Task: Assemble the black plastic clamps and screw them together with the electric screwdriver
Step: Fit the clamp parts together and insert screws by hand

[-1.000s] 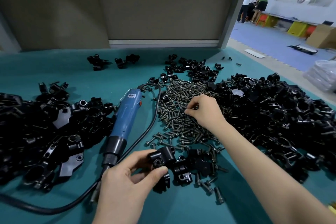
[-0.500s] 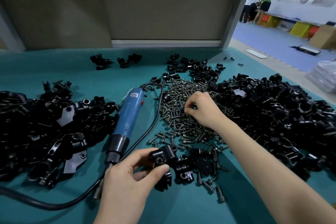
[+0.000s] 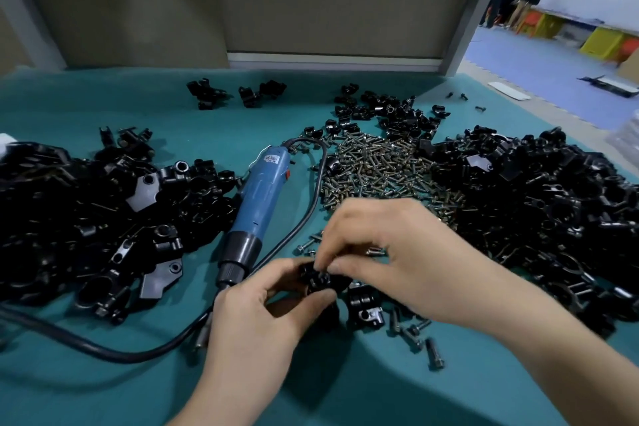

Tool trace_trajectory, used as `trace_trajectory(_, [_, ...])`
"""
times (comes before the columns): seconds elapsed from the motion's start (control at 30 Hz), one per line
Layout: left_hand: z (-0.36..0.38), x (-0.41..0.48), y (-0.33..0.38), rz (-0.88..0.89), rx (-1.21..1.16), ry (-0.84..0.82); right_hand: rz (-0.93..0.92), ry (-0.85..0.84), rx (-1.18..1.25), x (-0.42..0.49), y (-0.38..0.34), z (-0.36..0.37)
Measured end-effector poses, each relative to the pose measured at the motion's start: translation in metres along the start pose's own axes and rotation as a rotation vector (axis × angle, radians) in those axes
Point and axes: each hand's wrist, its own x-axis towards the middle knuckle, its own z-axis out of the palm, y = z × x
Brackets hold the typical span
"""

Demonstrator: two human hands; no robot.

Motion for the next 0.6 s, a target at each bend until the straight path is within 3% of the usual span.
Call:
trace_trajectory(0.3, [-0.002,-0.002,-0.001,0.071,0.121,0.027,-0.069,-0.124,-0.214,0.001,-0.017,0.015])
trace_trajectory(0.43, [-0.003,0.0,-0.003,0.064,0.133,0.034,-0.041,0.008,-0.151,0.002,-0.013,0.022])
trace_trajectory(0.6, [-0.003,0.0,-0.006,-0.011,-0.001,0.015,0.061,0.16,0.125,-0.003,-0.002,0.034])
